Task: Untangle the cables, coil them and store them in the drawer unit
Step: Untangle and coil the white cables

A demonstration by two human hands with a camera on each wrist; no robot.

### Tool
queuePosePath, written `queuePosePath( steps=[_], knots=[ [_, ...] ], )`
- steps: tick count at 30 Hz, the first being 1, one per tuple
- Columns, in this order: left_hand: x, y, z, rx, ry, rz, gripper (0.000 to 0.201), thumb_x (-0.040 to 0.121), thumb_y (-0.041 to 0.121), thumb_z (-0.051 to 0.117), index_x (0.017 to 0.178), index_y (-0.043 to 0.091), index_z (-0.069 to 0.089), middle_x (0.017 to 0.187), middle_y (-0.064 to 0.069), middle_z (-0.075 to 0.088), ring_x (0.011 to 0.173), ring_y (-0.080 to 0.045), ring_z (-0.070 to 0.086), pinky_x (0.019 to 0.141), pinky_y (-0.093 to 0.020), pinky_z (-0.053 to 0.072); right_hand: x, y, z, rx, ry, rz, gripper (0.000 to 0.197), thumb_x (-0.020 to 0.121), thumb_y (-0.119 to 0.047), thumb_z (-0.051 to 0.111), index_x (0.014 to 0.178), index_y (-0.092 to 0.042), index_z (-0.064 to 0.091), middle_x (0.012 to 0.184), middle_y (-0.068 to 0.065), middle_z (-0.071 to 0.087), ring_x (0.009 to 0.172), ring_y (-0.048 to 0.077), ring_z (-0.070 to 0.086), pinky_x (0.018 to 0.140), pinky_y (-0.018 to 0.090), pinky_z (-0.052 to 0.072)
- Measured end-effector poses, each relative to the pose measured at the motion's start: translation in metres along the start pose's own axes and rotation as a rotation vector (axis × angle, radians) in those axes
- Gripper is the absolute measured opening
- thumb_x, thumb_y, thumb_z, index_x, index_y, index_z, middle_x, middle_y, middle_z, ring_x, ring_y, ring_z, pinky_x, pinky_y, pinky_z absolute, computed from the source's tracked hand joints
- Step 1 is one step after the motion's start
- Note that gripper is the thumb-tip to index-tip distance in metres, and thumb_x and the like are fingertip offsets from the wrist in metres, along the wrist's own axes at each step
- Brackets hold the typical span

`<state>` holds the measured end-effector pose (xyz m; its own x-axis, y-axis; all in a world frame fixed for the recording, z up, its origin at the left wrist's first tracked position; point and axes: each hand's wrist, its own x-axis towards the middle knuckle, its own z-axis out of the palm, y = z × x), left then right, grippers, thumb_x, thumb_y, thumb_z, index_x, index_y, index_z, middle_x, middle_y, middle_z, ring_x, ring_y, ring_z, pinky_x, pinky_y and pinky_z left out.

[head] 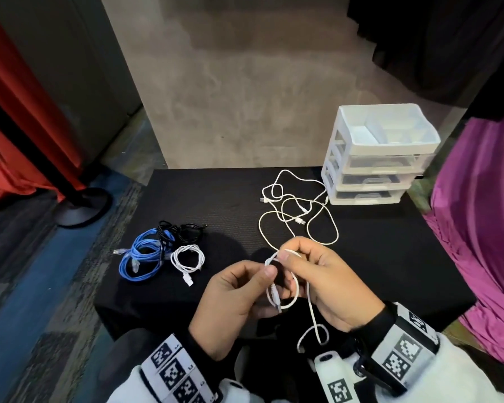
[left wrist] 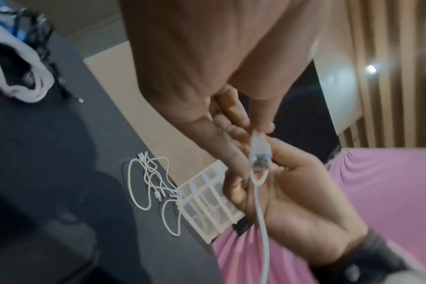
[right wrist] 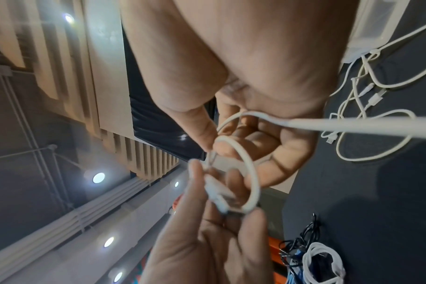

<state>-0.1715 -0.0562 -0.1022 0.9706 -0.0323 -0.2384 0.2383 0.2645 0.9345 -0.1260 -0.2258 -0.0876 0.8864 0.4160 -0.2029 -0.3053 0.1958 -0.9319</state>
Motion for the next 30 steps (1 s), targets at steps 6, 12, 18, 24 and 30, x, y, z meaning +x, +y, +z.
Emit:
queuePosePath(
  steps=[6,12,18,24,30],
  knots=[
    [0.010,-0.025,-0.009,0.695,0.212,0.353,0.018,0.097,0.034,0.067,0.082,0.027,0.060,0.062,0.002,0.064,0.051,-0.012,0.058,0.056,-0.040,0.054,0.001,0.010,0.004,-0.110,0.052,-0.054,0.013,0.102,-0.007,0.061,0.094,0.003,0.058,0.070,0.011,0.052,0.057,0.018,0.053,0.060,0.033,0.054],
    [0.013,-0.030,-0.006,0.779,0.289,0.260,0.021,0.098,0.038,0.061,0.081,0.027,0.055,0.063,0.005,0.067,0.052,-0.013,0.062,0.058,-0.043,0.054,0.002,0.019,0.015,-0.014,0.081,0.006,0.009,0.103,-0.004,0.060,0.096,0.001,0.058,0.071,0.011,0.056,0.056,0.017,0.056,0.052,0.034,0.056],
    [0.006,-0.012,-0.013,0.093,0.007,-0.057,0.035,0.098,0.041,0.064,0.091,0.007,0.063,0.088,-0.023,0.070,0.081,-0.024,0.068,0.086,-0.044,0.053,0.004,0.023,0.000,-0.051,0.055,-0.069,0.009,0.100,-0.006,0.063,0.091,-0.003,0.062,0.065,0.008,0.050,0.052,0.016,0.046,0.049,0.028,0.044],
    [-0.007,0.005,-0.006,-0.447,-0.193,-0.258,0.036,0.107,0.030,0.046,0.089,0.003,0.062,0.083,-0.012,0.054,0.052,-0.010,0.050,0.064,-0.029,0.052,0.000,0.021,0.008,0.261,-0.148,0.046,0.003,0.103,-0.006,0.057,0.101,-0.005,0.057,0.084,0.023,0.061,0.075,0.033,0.061,0.055,0.036,0.059],
    [-0.007,-0.001,-0.002,-0.479,-0.119,-0.208,0.025,0.104,0.024,0.052,0.093,0.003,0.060,0.081,-0.008,0.053,0.052,-0.007,0.048,0.058,-0.023,0.052,0.007,0.032,0.003,0.130,-0.064,0.022,0.012,0.099,-0.017,0.065,0.099,-0.005,0.064,0.083,0.019,0.063,0.061,0.027,0.059,0.051,0.030,0.051]
  ],
)
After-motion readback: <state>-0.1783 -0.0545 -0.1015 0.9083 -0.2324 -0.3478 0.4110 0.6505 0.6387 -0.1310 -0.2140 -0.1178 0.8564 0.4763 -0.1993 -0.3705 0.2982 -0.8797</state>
